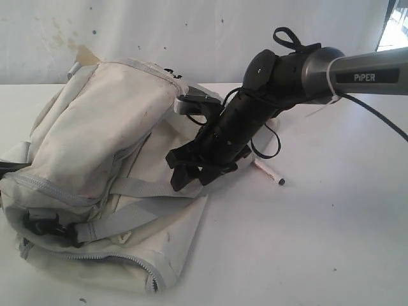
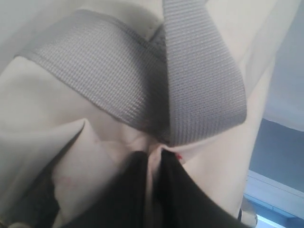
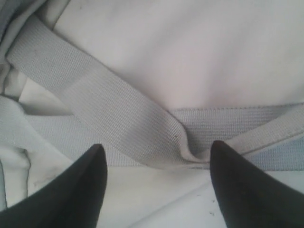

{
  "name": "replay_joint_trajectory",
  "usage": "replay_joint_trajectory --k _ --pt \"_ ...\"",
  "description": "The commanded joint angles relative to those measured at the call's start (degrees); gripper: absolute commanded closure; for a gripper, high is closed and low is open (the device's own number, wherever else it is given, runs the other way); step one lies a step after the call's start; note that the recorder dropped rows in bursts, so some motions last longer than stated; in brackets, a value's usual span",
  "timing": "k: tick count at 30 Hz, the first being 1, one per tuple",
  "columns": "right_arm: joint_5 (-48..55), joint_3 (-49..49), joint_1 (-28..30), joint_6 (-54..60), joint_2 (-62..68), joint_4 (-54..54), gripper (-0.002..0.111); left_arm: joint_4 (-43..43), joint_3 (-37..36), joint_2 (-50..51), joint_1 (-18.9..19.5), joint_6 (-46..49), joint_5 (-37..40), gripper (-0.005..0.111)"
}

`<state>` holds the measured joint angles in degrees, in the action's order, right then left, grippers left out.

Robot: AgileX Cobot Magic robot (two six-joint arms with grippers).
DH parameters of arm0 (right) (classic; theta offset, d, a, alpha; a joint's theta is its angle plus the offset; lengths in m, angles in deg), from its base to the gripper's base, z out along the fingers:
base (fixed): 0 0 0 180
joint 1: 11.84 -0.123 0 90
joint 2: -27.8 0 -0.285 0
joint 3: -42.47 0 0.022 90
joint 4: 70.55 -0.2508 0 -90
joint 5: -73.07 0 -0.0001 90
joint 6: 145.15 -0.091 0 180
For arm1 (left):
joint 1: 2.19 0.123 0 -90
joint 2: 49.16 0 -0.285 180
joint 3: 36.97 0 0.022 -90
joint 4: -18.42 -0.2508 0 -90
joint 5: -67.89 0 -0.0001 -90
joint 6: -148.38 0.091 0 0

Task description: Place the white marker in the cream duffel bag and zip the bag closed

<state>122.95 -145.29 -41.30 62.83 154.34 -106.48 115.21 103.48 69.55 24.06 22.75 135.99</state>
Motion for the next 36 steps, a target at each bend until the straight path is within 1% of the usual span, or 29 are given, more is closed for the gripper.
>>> replay_joint_trajectory --k 1,3,7,9,10,18,23,28,36 --pt "0.2 -0.3 -1.4 3.6 -0.3 -0.9 0.051 1.3 -0.3 -0.3 0.1 1.9 1.9 0.101" --pt "0.2 -0.3 -1.6 4.2 -0.4 -1.3 0.051 0.9 -0.3 -0.3 0.1 3.1 1.9 0.091" --pt "0.1 -0.3 -2.0 4.2 -0.4 -1.4 0.051 0.7 0.1 -0.3 0.4 4.6 1.9 0.061" --pt "0.1 -0.3 -2.0 4.2 -0.4 -1.4 0.051 -0.9 1.3 -0.3 0.4 4.6 1.9 0.052" --pt "0.1 -0.3 -2.0 4.2 -0.4 -1.4 0.051 -1.8 2.0 -0.3 0.4 4.6 1.9 0.050" --pt "0.0 -0.3 -2.0 4.2 -0.7 -1.4 0.051 -8.3 8.4 -0.3 0.4 4.2 1.9 0.048" --pt "-0.3 -0.3 -2.0 4.2 -1.1 -1.5 0.051 -11.8 12.6 -0.3 0.4 3.9 1.9 0.045" --pt "-0.3 -0.3 -2.0 3.4 -1.1 -1.5 0.051 -14.6 15.1 -0.3 0.4 1.8 1.9 0.045" --pt "0.2 -0.3 -2.0 2.6 -1.1 -1.5 0.051 -22.2 21.0 -0.3 0.4 -3.0 1.5 0.045"
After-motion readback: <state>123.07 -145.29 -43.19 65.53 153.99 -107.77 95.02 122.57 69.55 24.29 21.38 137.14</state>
